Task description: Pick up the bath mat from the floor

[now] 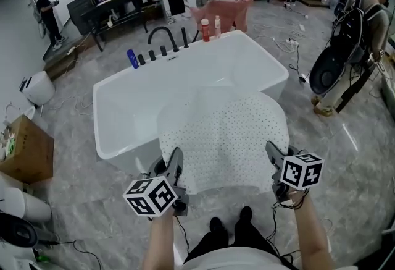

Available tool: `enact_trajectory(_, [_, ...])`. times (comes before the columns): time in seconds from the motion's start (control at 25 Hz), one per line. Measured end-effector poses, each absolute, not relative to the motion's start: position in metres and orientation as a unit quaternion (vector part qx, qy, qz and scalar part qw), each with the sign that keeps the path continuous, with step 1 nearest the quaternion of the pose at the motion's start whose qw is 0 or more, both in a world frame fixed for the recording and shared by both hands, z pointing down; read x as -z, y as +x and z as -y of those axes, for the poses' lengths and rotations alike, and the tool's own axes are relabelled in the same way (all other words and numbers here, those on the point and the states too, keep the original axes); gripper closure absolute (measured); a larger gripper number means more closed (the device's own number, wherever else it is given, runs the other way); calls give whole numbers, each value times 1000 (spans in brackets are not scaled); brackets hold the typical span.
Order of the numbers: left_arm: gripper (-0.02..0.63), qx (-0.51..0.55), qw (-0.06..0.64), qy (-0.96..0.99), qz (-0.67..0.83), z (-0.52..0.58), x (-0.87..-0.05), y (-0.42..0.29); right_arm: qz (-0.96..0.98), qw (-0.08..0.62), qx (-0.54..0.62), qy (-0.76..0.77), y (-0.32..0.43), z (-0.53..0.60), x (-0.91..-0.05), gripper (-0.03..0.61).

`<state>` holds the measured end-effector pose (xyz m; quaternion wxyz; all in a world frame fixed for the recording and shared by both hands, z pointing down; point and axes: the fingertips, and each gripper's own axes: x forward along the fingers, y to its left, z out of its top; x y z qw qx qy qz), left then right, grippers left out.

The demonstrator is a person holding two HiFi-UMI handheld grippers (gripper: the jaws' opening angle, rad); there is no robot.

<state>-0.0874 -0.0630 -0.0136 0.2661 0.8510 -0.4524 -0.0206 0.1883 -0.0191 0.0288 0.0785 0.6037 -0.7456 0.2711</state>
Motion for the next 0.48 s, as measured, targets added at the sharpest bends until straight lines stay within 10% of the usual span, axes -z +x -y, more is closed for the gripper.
enact_trajectory(0.48, [595, 20, 256, 857, 447, 57, 20, -66, 739, 83, -261, 616, 213, 12, -27, 554])
